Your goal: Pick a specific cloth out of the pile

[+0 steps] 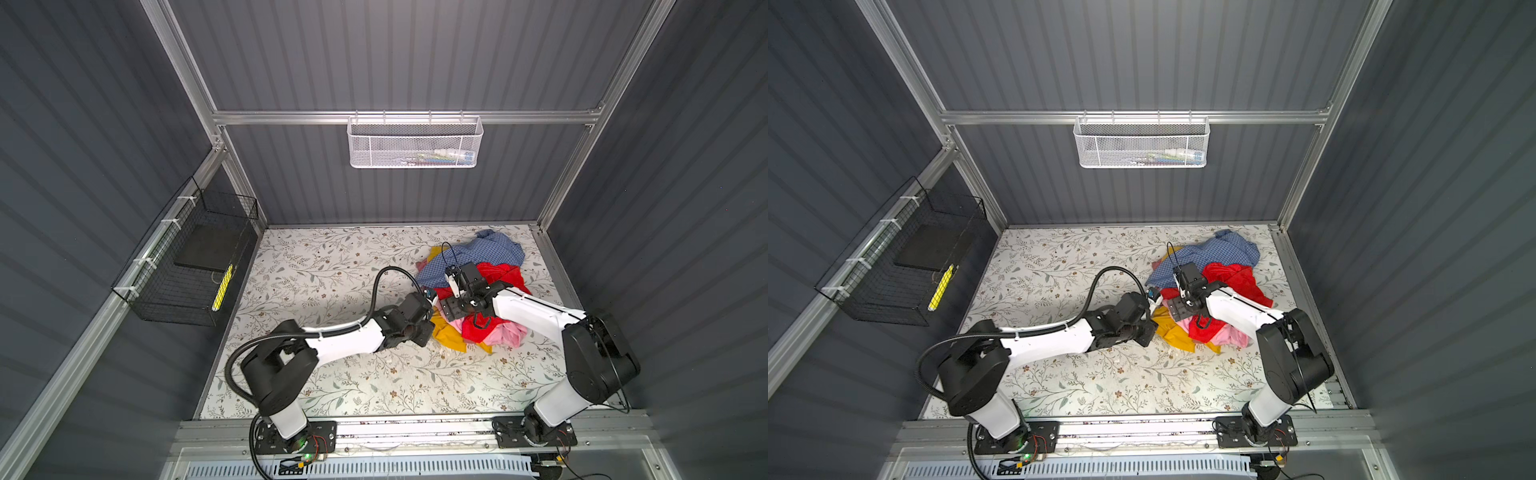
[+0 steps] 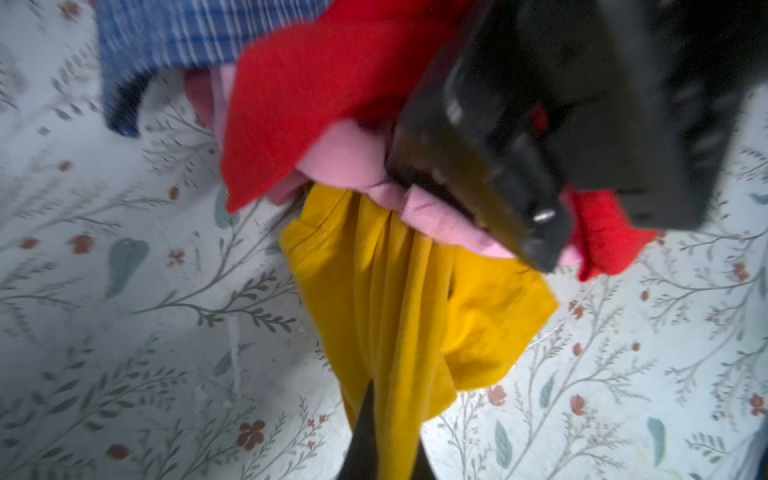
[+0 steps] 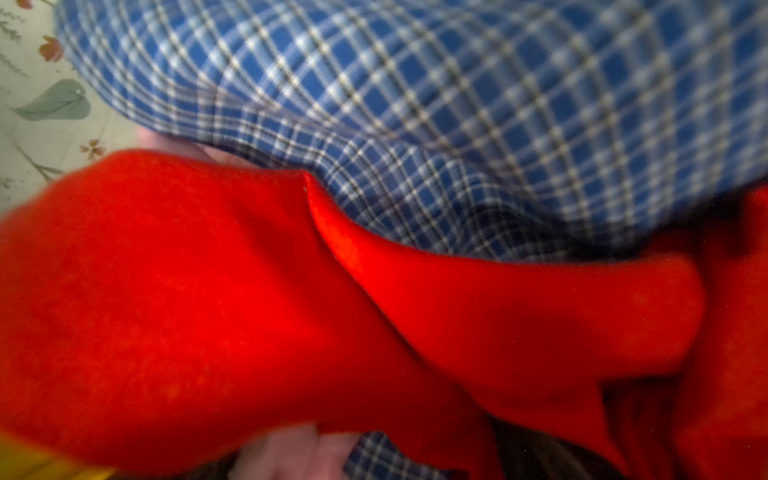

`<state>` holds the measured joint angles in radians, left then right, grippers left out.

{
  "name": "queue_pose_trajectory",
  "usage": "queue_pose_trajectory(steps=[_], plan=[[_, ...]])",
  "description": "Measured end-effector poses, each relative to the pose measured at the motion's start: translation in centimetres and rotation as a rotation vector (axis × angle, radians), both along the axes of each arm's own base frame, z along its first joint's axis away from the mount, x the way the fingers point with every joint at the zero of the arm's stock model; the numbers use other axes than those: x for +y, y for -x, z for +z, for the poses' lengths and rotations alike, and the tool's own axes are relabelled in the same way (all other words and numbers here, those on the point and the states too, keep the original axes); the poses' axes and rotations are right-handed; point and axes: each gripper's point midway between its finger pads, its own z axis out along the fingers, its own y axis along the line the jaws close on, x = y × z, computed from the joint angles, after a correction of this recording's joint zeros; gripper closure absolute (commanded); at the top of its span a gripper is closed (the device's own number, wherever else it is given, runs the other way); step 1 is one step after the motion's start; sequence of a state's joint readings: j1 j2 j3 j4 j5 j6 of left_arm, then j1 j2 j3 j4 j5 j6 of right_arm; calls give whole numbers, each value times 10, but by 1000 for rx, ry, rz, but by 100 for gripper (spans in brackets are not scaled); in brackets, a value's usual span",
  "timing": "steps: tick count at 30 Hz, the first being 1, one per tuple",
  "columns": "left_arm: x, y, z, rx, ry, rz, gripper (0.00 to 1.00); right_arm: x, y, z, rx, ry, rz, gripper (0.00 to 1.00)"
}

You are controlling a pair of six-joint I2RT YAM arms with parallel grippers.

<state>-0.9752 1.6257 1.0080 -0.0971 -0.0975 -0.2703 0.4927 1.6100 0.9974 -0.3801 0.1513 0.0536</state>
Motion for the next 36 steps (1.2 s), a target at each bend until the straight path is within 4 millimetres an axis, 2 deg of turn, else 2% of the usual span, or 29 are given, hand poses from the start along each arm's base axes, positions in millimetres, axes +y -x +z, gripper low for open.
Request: queue_pose_trajectory(steps=[3,10,13,20,27,32,36], plan=[[10,-1,19,-35,3,27,100,9,-4,6,-13,-42,9,2],[48,3,39,-89,-52,103,100,22,-7,13,-25,-98,22,1],[58,4,52,-111,-50,123,100,24,-9,15,-28,-110,24,1],[70,4,56,-119,-84,148,100,23,-11,14,-28,-115,12,1],[78,-11,84,-139,-65,187,100,16,-20,16,-30,-128,-28,2],[103,-23,106,-154,-38,246,100,15,-25,17,-35,-135,-42,2],[116,-28,116,-154,-32,279,100,14,-27,16,-32,-137,-45,1]])
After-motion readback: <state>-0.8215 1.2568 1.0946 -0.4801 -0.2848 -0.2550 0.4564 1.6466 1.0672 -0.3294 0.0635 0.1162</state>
